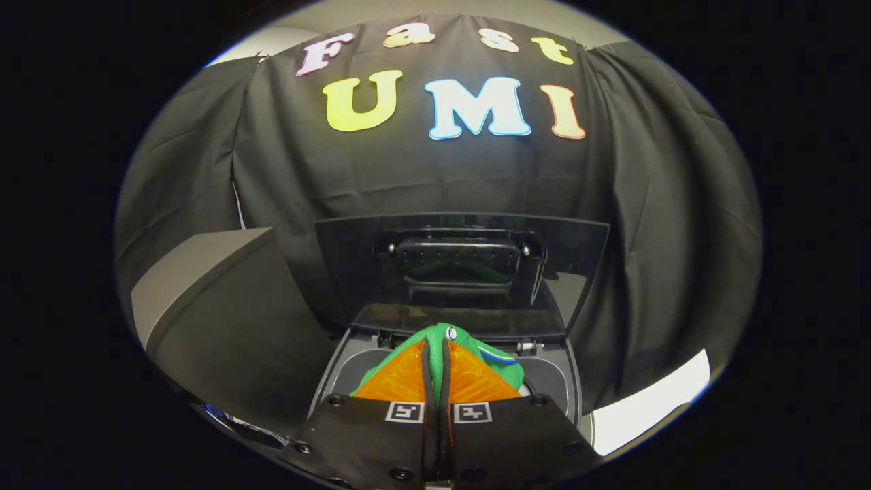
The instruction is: Put the clothes into the washing machine and then close the washing machine lid.
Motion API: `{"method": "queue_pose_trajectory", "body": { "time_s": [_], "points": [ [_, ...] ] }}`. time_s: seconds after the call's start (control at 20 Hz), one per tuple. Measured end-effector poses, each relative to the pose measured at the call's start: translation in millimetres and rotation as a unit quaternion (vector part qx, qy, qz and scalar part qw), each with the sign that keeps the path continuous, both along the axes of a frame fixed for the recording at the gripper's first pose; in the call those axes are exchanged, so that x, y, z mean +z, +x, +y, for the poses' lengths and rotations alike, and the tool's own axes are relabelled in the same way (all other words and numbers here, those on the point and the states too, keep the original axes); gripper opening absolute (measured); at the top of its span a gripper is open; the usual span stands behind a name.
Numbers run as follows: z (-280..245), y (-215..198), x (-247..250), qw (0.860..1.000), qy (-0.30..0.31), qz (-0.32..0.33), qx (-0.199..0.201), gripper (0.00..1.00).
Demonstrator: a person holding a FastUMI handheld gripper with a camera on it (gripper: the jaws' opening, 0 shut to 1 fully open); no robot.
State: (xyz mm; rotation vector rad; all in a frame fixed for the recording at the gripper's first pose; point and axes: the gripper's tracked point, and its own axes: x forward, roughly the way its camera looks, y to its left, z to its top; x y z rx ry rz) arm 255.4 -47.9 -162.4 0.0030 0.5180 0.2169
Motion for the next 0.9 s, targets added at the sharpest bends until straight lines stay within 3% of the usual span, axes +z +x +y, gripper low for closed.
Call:
{"method": "queue_pose_trajectory", "body": {
  "time_s": [0.25,0.5,0.7,0.9],
  "points": [
    [1.1,-6.4,-22.4,1.000,0.003,0.028,-0.012,0.06],
    [7.5,-8.5,-9.4,1.000,0.003,0.005,-0.013,0.27],
    [8.1,-9.5,-4.3,1.000,-0.006,-0.008,-0.021,0.98],
    [6.1,-12.2,-1.8,0.999,-0.008,-0.012,-0.032,0.98]
  ]
}}
